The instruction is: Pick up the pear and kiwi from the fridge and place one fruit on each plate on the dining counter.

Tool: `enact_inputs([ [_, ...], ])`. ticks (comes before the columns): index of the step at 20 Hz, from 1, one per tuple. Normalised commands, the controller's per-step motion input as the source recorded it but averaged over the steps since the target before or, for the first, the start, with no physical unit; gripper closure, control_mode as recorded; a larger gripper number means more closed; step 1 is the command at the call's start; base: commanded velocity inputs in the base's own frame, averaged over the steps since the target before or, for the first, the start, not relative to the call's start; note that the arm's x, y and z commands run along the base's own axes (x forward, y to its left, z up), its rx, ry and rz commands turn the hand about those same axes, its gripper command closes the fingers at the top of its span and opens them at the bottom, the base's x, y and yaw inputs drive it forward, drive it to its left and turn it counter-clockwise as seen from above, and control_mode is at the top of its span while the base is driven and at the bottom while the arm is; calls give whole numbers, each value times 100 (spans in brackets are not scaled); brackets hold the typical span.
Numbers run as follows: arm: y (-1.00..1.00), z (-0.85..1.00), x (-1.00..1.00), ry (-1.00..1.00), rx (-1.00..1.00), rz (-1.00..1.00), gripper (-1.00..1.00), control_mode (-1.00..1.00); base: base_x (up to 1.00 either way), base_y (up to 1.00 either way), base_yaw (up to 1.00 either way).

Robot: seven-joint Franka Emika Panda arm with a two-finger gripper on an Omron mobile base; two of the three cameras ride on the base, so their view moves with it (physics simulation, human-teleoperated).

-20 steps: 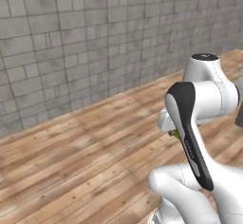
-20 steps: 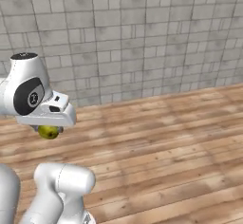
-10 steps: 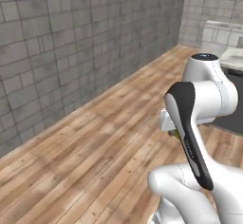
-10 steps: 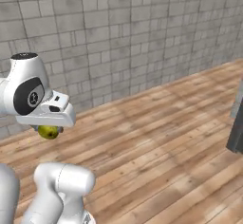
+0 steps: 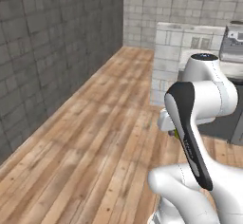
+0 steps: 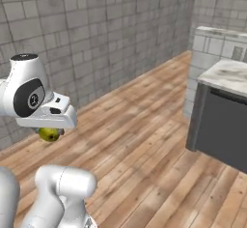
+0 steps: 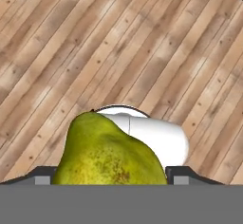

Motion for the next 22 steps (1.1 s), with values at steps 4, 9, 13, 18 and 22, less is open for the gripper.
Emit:
enact_inputs([
  [4,0,0,0,0,0,0,100,100,100,17,-49],
  [9,0,0,0,0,0,0,100,100,100,56,-49],
  [13,0,0,0,0,0,0,100,100,100,78,-48],
  [18,0,0,0,0,0,0,100,100,92,93,-38],
  [22,0,0,0,0,0,0,100,100,99,92,-39],
])
